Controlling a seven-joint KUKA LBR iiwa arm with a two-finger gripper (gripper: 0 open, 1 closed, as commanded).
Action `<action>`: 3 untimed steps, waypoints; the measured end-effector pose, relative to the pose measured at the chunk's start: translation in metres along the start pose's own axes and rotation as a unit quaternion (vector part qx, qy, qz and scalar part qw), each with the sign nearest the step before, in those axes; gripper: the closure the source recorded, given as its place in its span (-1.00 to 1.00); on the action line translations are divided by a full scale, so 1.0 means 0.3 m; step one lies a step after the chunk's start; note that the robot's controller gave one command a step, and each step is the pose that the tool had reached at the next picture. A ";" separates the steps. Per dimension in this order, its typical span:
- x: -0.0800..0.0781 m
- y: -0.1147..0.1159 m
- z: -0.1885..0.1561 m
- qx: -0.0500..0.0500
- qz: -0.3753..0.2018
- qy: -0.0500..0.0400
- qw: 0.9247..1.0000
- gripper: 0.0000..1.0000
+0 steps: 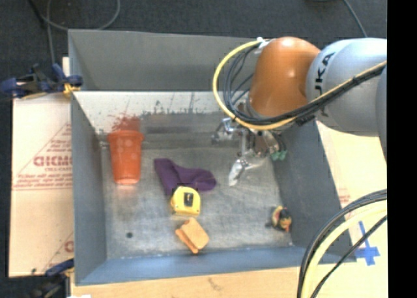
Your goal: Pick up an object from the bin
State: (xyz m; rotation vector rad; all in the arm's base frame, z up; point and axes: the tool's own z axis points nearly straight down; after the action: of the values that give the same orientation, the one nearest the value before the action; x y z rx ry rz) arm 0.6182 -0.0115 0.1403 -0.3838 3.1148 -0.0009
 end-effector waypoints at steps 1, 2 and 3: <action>-0.030 0.106 -0.013 0.001 -0.048 0.002 0.999 -1.00; 0.013 0.222 -0.022 -0.001 -0.005 -0.001 1.000 -1.00; 0.019 0.326 -0.011 0.000 -0.031 0.000 1.000 -1.00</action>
Offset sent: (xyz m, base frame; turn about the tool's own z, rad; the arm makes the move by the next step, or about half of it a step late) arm -0.0334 0.0708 0.0044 0.0167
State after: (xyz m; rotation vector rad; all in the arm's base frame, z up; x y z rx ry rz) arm 0.5890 0.0821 0.1435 -0.4789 3.1022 -0.0013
